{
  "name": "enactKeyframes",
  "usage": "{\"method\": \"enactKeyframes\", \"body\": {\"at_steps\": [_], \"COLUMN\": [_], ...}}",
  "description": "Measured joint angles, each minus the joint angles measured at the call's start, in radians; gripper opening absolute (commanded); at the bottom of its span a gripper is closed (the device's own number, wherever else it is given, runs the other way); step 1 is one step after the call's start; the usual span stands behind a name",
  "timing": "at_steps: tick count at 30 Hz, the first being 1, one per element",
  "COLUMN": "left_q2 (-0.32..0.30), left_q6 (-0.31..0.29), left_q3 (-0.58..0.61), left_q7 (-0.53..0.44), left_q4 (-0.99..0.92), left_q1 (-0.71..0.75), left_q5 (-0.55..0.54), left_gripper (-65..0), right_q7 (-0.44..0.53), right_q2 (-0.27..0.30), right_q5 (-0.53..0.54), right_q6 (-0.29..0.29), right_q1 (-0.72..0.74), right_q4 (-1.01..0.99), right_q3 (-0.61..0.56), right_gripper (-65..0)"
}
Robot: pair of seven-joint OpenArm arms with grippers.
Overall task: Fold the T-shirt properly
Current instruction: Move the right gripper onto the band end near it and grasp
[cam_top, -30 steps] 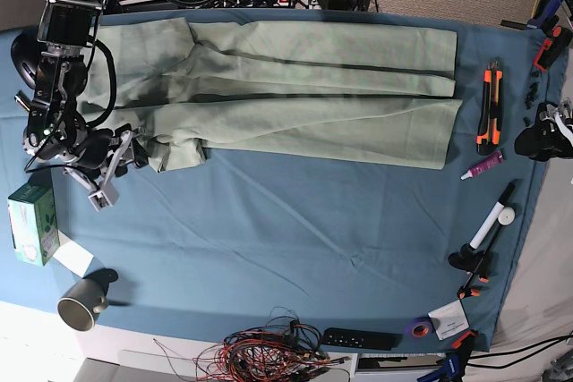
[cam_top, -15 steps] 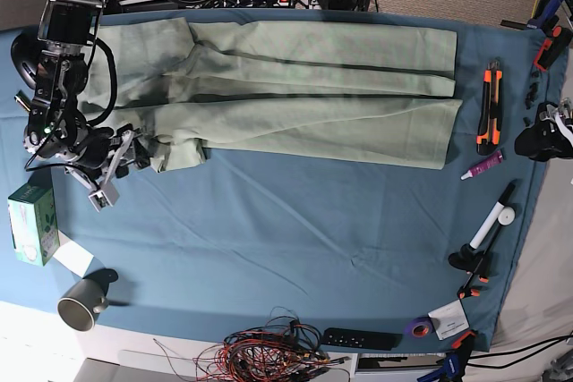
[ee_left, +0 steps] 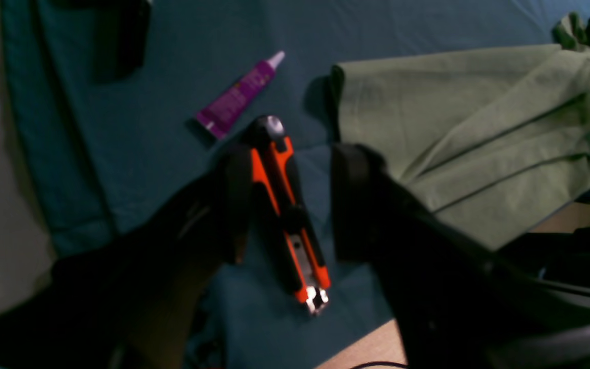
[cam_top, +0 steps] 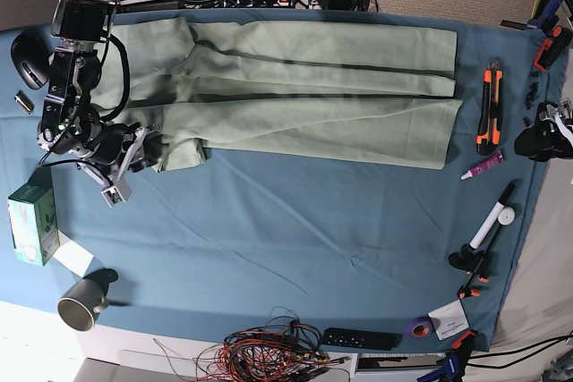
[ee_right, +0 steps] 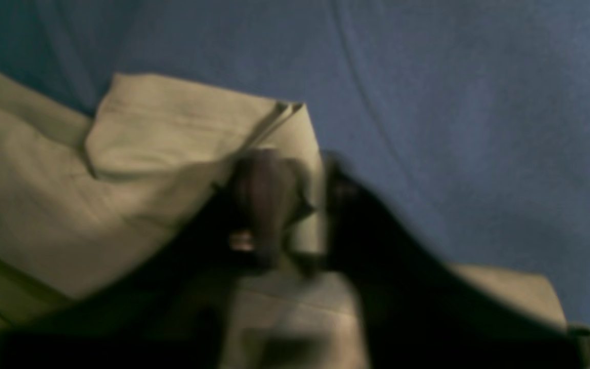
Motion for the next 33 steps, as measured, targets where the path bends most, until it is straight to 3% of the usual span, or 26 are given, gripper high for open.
{"method": "enactKeyframes", "body": {"at_steps": [9, 20, 33], "left_q2": [0.0, 0.0, 0.0], "left_q6": [0.0, 0.0, 0.0], "left_q3": [0.0, 0.0, 0.0], "left_q7": [0.0, 0.0, -0.001], "left_q4": [0.0, 0.0, 0.0], "left_q1": [0.0, 0.0, 0.0], "left_q5": [-0.001, 0.0, 0.0], "left_gripper": [-39.0, -39.0, -39.0], "right_q7": [0.04, -0.064, -0.138], "right_q2": [0.0, 0.001, 0.003], "right_q5": [0.034, 0.071, 0.074], "right_q6": [0.0, 0.0, 0.002], "right_q1": [0.0, -0.01, -0.307], "right_q4": [0.001, 0.265, 0.533], "right_q3": [0.0, 0.0, 0.0], "right_gripper": [-65.0, -65.0, -65.0]}}
